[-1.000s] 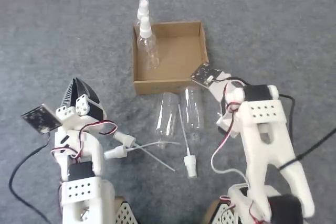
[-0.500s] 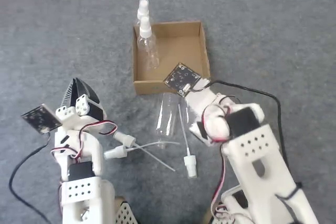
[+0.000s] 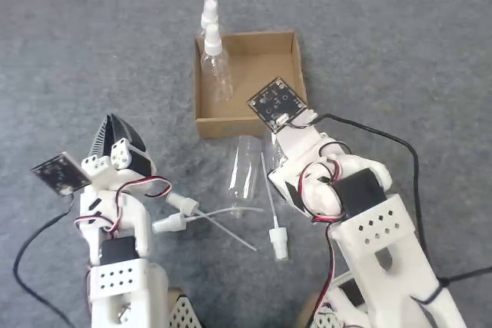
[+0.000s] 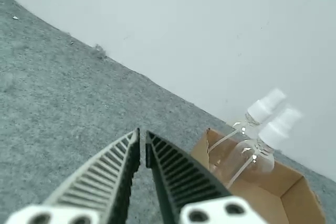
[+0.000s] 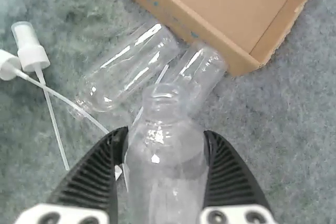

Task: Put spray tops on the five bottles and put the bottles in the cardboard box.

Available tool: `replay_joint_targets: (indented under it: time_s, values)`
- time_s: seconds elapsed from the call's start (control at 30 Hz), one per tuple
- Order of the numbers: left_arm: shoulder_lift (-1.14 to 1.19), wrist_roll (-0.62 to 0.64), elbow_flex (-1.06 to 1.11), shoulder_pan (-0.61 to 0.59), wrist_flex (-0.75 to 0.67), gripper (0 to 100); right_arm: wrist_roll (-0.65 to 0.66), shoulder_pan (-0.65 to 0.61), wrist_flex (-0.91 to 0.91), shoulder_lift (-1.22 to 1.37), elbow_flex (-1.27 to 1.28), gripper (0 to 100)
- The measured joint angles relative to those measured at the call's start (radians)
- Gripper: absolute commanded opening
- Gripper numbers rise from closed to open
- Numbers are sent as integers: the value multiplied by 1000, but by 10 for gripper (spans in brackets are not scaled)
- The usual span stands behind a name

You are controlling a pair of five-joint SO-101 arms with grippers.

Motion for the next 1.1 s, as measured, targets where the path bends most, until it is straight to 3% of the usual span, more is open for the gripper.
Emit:
replay_joint_targets:
  time_s: [0.07, 0.17, 0.37, 0.47, 0.7, 1.1]
  values:
    - [0, -21, -2, 0, 8, 16, -14, 20, 0, 0, 0, 27]
    - [0, -32, -61, 0, 132, 16, -31, 75, -5, 0, 0, 27]
    - [0, -35, -368, 0, 611, 16, -40, 153, -100, 0, 81, 27]
    - [0, -35, -477, 0, 772, 16, -40, 189, -152, 0, 133, 27]
    - [0, -35, -522, 14, 829, 13, -69, 264, -196, 0, 147, 27]
    - [0, -35, -652, 183, 1066, 13, -97, 284, -275, 0, 201, 27]
